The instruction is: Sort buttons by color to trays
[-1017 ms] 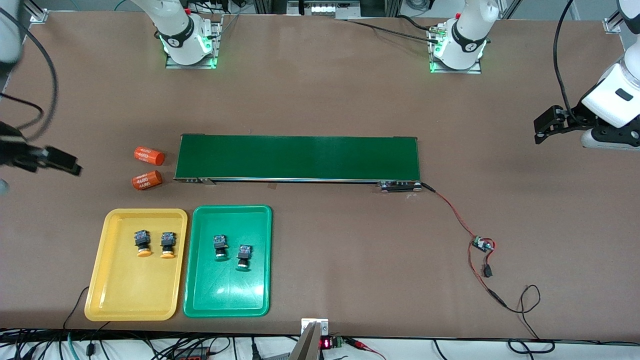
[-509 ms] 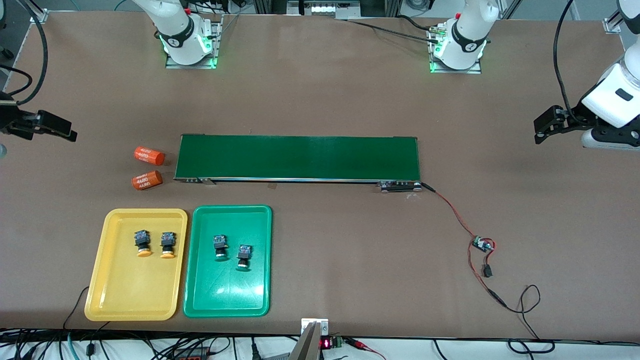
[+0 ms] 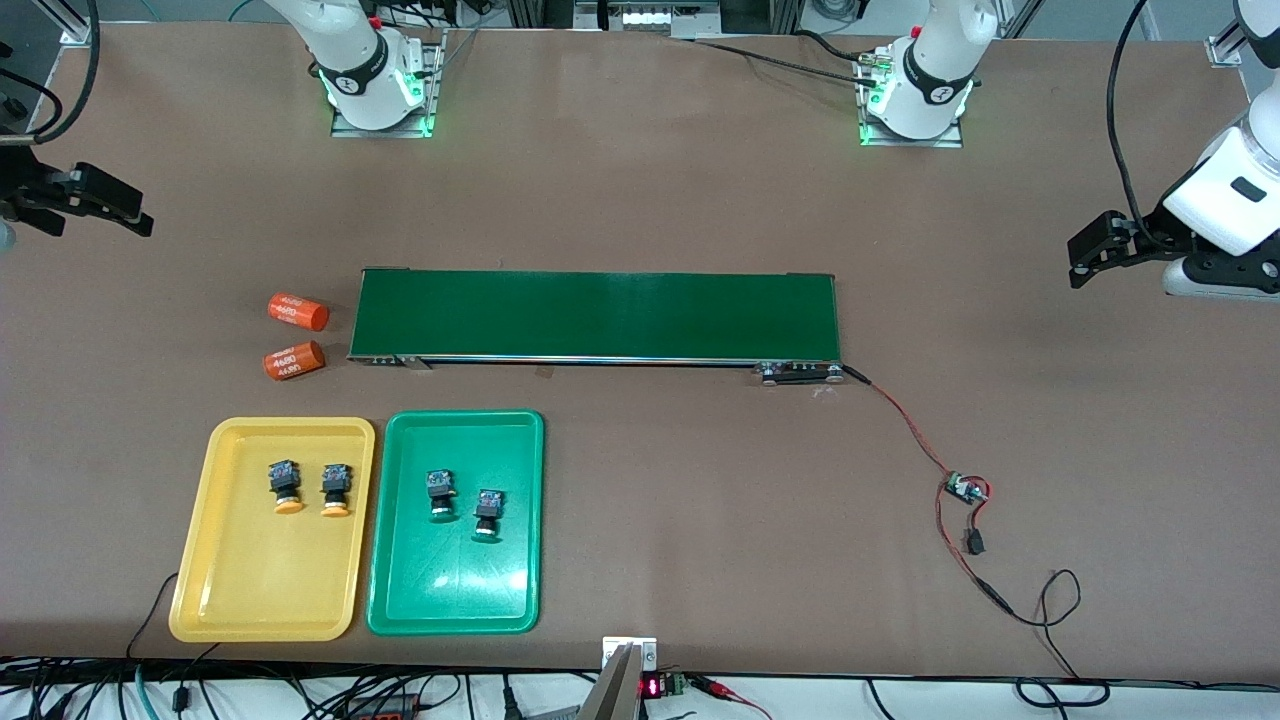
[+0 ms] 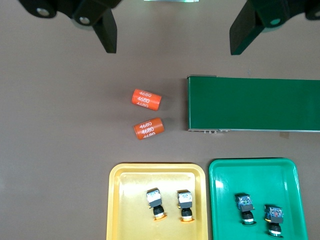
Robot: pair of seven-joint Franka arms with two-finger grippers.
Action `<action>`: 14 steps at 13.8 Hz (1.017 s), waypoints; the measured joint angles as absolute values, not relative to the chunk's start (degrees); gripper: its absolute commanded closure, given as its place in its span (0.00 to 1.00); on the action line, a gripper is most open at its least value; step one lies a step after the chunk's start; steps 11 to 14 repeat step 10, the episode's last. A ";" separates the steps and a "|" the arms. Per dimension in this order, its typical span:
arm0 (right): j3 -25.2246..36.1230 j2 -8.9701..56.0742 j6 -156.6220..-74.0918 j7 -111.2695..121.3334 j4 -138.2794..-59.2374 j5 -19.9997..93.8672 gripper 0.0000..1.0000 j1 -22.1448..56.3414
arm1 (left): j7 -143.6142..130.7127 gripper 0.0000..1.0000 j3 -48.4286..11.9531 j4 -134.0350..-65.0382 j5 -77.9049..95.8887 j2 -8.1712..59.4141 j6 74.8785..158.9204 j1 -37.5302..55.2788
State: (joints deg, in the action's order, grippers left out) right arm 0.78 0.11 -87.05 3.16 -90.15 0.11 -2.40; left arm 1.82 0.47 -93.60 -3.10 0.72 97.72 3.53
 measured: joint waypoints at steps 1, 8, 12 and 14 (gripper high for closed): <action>0.80 0.15 -87.23 3.10 -90.20 0.11 0.00 -2.73 | 1.82 0.00 0.47 -93.60 -3.10 0.72 97.72 3.53; 0.68 0.17 -87.25 1.68 -90.23 0.11 0.00 -2.88 | 1.82 0.00 0.47 -93.60 -3.10 0.73 97.72 3.53; 0.66 0.17 -86.94 1.60 -90.23 0.12 0.00 -2.88 | 1.82 0.00 0.47 -93.60 -3.10 0.73 97.72 3.53; 0.66 0.17 -86.94 1.60 -90.23 0.12 0.00 -2.88 | 1.82 0.00 0.47 -93.60 -3.10 0.73 97.72 3.53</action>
